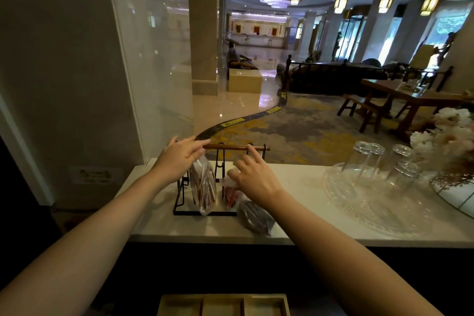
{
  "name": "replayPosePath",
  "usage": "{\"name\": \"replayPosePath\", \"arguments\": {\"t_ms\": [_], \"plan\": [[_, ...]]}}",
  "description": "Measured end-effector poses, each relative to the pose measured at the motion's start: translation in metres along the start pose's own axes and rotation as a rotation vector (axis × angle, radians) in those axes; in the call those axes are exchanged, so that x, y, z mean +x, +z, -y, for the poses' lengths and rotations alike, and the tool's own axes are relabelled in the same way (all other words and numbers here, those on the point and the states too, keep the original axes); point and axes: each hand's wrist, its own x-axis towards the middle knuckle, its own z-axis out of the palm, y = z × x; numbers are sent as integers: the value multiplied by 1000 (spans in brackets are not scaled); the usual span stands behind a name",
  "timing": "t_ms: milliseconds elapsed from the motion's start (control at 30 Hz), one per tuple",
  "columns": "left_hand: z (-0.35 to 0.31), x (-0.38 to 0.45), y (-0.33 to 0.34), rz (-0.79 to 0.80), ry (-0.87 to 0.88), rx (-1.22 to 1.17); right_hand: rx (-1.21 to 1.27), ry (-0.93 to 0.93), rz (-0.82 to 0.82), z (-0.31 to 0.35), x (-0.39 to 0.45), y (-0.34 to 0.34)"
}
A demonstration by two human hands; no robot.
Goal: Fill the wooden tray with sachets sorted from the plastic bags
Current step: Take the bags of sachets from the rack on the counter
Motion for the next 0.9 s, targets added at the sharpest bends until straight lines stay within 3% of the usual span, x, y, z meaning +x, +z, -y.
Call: {"name": "replayPosePath", "arguments": {"t_ms": [167,300,400,567,600,733,900], "plan": [[7,0,4,65,111,157,225,162,-117,1,6,-4],[5,-4,7,81,141,237,752,324,-267,-3,16,-21],[4,-5,7,75,134,243,1127,483,-507,-8,20,-52],[-12,-9,-1,109,8,166,1157,468,-740,-19,16,-109],[-14,-8,-5,100,-16,95,1159,453,-753,-20,13,-114],[-25,-10,-20,-60,-154,-577,1134,452,-730,-19,-5,-112],[-28,-8,-34,-164,-170,-799,1222,550,-662,-13,-43,-82]]}}
